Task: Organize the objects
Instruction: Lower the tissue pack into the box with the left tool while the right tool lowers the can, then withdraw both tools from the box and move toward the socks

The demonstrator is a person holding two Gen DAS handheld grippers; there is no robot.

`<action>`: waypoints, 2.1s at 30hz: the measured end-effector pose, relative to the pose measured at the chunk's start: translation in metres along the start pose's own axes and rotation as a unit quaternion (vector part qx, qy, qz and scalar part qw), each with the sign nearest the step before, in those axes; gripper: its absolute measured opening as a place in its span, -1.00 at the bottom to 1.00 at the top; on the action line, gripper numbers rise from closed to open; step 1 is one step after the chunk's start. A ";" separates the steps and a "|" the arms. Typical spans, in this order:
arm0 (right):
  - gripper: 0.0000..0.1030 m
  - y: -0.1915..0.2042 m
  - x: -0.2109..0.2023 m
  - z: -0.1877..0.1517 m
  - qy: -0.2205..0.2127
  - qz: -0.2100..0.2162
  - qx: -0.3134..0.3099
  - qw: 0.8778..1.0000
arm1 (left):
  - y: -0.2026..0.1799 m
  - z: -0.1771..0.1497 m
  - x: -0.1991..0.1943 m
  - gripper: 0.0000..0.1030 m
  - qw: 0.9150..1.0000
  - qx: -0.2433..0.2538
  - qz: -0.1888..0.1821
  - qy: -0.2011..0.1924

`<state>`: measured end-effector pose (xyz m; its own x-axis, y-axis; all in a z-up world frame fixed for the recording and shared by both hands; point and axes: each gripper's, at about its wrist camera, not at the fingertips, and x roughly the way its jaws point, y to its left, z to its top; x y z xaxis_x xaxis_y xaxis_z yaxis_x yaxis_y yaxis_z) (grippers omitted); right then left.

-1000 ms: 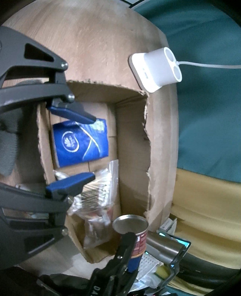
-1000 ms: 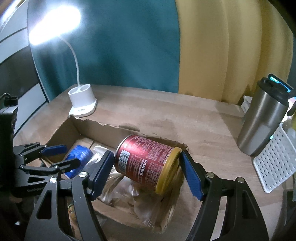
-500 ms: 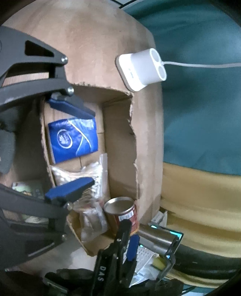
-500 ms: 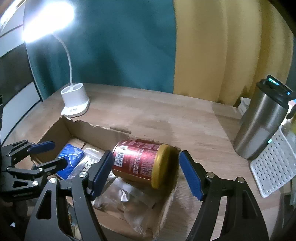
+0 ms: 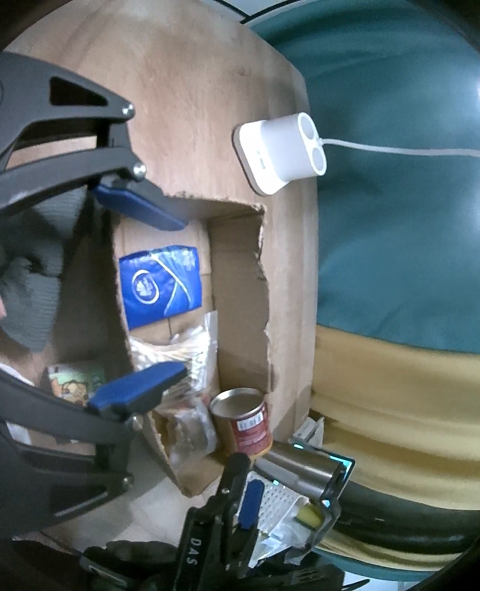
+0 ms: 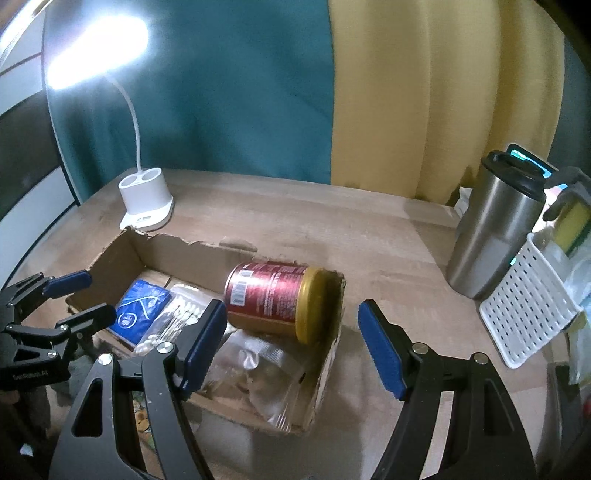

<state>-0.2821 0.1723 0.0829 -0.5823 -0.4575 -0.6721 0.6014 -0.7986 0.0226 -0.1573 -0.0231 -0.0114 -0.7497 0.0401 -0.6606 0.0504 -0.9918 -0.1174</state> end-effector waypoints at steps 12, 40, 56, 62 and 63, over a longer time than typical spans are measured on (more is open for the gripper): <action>0.64 0.017 -0.024 -0.016 -0.005 -0.007 0.011 1.000 | 0.010 -0.010 -0.023 0.46 1.000 -0.003 -0.001 -0.010; 0.64 0.060 -0.063 -0.059 0.005 -0.019 0.020 1.000 | 0.030 -0.052 -0.071 0.48 1.000 -0.006 -0.015 -0.018; 0.64 0.081 -0.070 -0.086 0.013 -0.007 0.019 1.000 | 0.029 -0.073 -0.083 0.48 1.000 -0.001 -0.011 -0.012; 0.64 0.087 -0.070 -0.095 0.018 -0.002 0.020 1.000 | 0.030 -0.079 -0.086 0.48 1.000 -0.002 -0.012 -0.011; 0.64 0.088 -0.070 -0.096 0.020 -0.002 0.020 1.000 | 0.031 -0.080 -0.087 0.48 1.000 -0.003 -0.012 -0.010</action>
<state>-0.1358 0.1718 0.0607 -0.5621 -0.4396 -0.7006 0.5764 -0.8157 0.0493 -0.0377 -0.0471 -0.0174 -0.7637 0.0622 -0.6426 0.0357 -0.9898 -0.1383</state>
